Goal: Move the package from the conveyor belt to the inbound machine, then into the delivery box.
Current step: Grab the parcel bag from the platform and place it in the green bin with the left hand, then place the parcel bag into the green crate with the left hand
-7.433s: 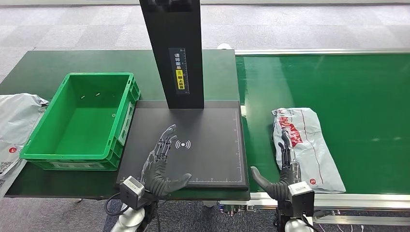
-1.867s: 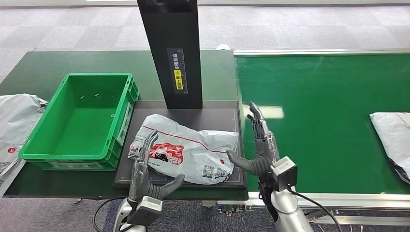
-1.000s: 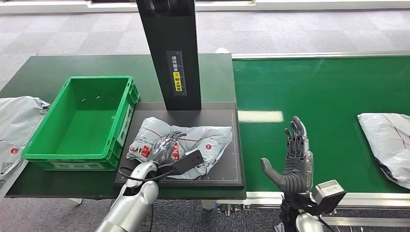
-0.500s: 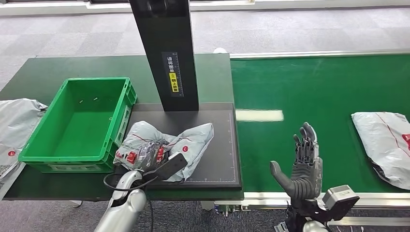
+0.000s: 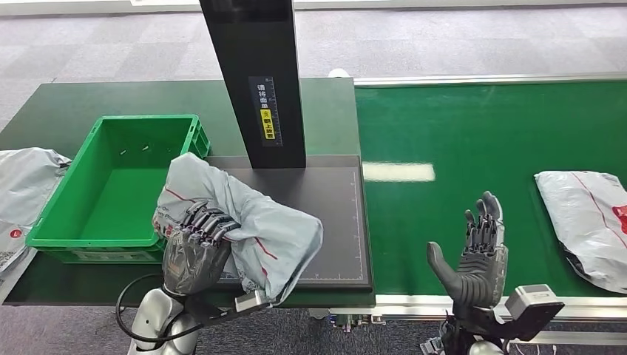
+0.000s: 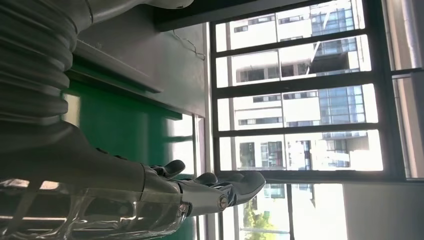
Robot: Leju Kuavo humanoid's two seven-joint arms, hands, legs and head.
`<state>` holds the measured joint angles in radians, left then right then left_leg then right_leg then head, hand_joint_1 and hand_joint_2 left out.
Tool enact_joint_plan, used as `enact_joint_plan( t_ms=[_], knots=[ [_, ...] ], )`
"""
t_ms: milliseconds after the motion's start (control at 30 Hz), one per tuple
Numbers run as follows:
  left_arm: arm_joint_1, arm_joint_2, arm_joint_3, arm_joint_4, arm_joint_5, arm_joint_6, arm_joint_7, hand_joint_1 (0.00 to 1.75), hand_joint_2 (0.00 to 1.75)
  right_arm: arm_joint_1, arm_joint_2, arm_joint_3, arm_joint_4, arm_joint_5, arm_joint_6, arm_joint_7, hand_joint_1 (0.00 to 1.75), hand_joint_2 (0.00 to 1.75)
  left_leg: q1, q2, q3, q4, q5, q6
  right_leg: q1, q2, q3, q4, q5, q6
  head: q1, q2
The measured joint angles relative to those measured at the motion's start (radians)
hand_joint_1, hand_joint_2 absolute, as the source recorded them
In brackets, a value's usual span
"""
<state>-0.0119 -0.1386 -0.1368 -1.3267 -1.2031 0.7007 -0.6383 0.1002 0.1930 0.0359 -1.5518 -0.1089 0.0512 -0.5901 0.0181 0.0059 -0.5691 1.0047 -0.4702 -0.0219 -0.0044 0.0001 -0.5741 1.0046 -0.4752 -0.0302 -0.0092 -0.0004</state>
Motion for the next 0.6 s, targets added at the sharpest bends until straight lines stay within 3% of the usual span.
enact_joint_plan(
  t_ms=[67,200,367,433,600],
  knots=[
    [0.011,-0.015,0.007,-0.072,0.021,0.001,-0.044,1.75,1.75,-0.002,0.000,0.000,0.000,0.009,-0.038,-0.001,0.00,1.75,0.000,0.000,0.000,0.000,0.000,0.000,0.000,0.000,0.000,0.000,0.000,0.000,0.000,0.000],
    [0.018,-0.018,0.002,-0.188,0.056,0.001,-0.050,1.75,1.75,-0.006,-0.001,-0.003,0.003,0.009,-0.107,-0.003,0.00,1.75,0.000,0.000,0.000,0.000,0.000,0.000,0.000,0.000,-0.001,0.000,0.000,0.000,0.000,0.000],
    [-0.034,-0.028,0.004,-0.244,0.034,0.001,-0.038,1.75,1.75,-0.010,-0.001,-0.004,0.015,-0.001,-0.151,-0.019,0.00,1.75,0.000,-0.001,0.000,0.000,0.000,0.000,0.000,-0.001,-0.001,0.000,0.000,0.000,0.000,0.000],
    [-0.092,-0.034,0.018,-0.193,0.013,0.000,0.022,1.75,1.75,-0.010,-0.001,-0.004,0.017,0.005,-0.175,-0.024,0.00,1.75,0.000,-0.002,0.000,0.000,0.001,0.001,0.000,-0.002,-0.001,0.000,0.000,0.000,0.000,0.000],
    [-0.311,-0.026,0.055,0.066,-0.026,-0.003,0.306,1.75,1.75,-0.010,0.000,-0.001,0.016,0.011,-0.213,-0.022,0.00,1.75,0.000,-0.003,-0.001,0.000,0.005,0.000,0.000,-0.004,-0.001,0.000,0.003,-0.001,0.000,0.000]
  ],
)
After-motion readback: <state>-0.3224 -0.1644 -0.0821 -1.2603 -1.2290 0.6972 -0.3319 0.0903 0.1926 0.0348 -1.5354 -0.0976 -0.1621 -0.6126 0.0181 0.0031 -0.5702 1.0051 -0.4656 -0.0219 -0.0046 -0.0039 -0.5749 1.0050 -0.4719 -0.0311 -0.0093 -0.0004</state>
